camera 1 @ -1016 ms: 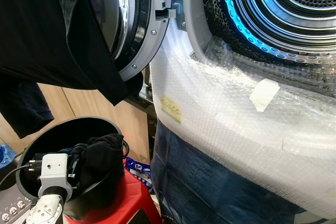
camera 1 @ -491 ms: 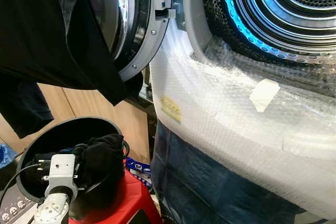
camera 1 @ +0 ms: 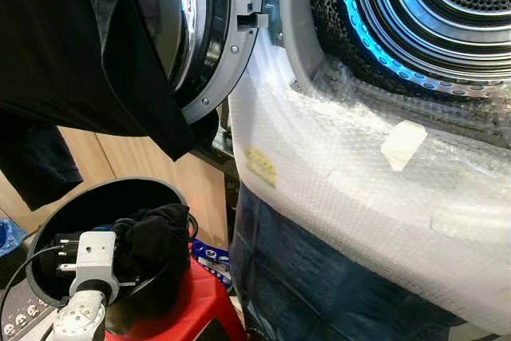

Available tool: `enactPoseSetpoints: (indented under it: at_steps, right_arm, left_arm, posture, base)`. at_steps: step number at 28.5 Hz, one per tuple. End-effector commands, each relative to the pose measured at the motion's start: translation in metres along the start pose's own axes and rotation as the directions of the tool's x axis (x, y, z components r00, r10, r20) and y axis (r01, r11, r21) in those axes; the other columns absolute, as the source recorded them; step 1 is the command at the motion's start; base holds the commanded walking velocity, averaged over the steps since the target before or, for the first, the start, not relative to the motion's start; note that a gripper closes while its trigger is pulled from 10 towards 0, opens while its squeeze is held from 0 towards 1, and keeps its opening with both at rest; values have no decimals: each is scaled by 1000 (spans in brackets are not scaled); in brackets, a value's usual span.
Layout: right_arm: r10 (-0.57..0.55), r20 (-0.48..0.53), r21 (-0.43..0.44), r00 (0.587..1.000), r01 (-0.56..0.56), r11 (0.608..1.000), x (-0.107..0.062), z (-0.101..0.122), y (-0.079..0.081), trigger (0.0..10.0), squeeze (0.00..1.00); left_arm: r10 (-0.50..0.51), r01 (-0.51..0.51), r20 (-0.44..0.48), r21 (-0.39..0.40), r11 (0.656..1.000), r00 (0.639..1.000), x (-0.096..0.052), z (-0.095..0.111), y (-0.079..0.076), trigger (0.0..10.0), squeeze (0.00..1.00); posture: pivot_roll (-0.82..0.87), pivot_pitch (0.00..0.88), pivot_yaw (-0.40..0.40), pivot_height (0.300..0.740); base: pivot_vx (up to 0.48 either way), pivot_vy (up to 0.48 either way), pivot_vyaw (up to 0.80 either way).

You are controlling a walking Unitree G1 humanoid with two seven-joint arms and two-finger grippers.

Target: Clothes washing

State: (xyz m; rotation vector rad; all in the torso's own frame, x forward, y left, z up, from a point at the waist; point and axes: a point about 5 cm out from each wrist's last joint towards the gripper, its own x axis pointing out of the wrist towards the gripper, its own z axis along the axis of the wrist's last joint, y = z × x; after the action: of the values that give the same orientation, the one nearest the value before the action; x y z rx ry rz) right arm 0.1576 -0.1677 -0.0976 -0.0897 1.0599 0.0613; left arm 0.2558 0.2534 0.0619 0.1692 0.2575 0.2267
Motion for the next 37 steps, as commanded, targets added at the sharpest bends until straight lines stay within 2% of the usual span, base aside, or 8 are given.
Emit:
enactPoseSetpoints:
  at_steps: [1, 11, 16, 22, 30, 33, 35, 37]
  right_arm:
    - [-1, -1, -5, 1000, 1, 1000, 0, -1, 0, 10000, 0]
    - [6, -16, -21, 1000, -7, 1000, -1, -5, 2, 10000, 0]
    - [10, -20, -38, 1000, -11, 999, -1, -5, 3, 10000, 0]
    - [5, -9, -87, 1000, -6, 996, 0, -2, 3, 10000, 0]
    - [5, -8, -90, 1000, -6, 996, 0, -2, 3, 10000, 0]
    - [28, -14, -149, 1000, -30, 988, 1, 1, 6, 10000, 0]
    - [35, -14, -168, 999, -37, 985, 1, 2, 8, 10000, 0]
    - [36, -13, -164, 999, -37, 986, 1, 2, 8, 10000, 0]
  left_arm:
    - [-31, 30, -42, -21, 999, 999, -1, -9, -7, 0, 0]
    - [-60, 59, -76, -20, 998, 995, -8, -18, -11, 0, 0]
    - [-86, 87, 10, -75, 993, 996, -9, -4, -12, 0, 0]
    - [-314, 349, 209, -165, 922, 926, -23, 37, -31, 0, 0]
    - [-339, 377, 221, -164, 912, 914, -26, 40, -32, 0, 0]
    - [-771, 767, 192, 110, 632, 608, -57, 118, -47, 0, 0]
    - [-849, 825, 130, 200, 528, 512, -65, 133, -54, 0, 0]
    - [-861, 835, 137, 210, 509, 490, -66, 137, -56, 0, 0]
  posture:
    - [142, 56, 1, 740]
    - [140, 74, 2, 740]
    - [149, 74, 2, 740]
    - [153, 73, -1, 740]
    - [153, 73, -1, 740]
    - [186, 78, -2, 740]
    - [171, 75, 4, 740]
    - [170, 75, 4, 740]
  base:
    - [0, 0, 0]
    - [0, 0, 0]
    - [0, 0, 0]
    - [0, 0, 0]
    - [0, 0, 0]
    - [0, 0, 0]
    - [0, 0, 0]
    - [0, 0, 0]
